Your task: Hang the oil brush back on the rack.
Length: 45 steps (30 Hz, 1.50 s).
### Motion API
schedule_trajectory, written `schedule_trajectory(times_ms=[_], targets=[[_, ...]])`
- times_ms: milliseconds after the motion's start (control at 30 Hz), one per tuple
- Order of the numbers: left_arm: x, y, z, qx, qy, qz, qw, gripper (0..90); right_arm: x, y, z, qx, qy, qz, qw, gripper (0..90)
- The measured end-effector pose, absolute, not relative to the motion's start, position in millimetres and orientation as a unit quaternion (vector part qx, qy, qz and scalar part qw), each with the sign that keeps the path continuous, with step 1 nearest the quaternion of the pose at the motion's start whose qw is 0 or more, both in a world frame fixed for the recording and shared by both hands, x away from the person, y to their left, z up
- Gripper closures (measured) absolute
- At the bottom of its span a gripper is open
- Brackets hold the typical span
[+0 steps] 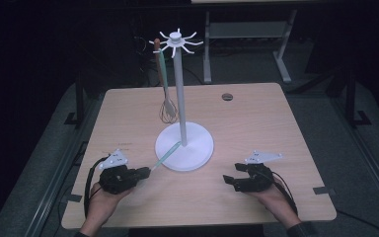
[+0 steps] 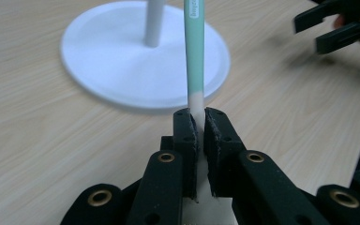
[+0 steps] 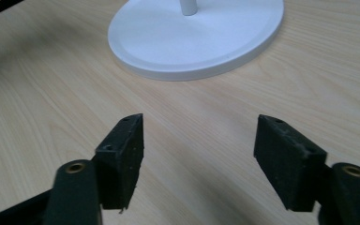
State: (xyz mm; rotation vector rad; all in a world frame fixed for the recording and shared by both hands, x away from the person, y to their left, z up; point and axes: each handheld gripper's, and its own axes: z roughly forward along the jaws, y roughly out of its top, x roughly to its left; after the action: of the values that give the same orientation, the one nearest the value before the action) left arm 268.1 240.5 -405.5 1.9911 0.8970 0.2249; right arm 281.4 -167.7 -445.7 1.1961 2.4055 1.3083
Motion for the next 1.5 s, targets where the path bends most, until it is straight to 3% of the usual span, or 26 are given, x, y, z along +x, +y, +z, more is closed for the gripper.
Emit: schedule_trajectory(times_ms=[200,400,1067,1500], targets=[[274,216,-402,0.816,0.339,0.084,0.461,83.6,285,-160,-442,0.395,0.794,0.458,0.062,44.4],[280,194,-398,0.821,0.32,0.078,0.467,83.6,290,-144,-437,0.383,0.791,0.475,0.039,47.5],[285,141,-399,0.836,0.275,0.07,0.469,83.5,302,-113,-422,0.375,0.76,0.531,-0.006,48.6],[284,129,-403,0.842,0.263,0.075,0.465,83.5,304,-117,-420,0.387,0.75,0.536,-0.011,58.4]])
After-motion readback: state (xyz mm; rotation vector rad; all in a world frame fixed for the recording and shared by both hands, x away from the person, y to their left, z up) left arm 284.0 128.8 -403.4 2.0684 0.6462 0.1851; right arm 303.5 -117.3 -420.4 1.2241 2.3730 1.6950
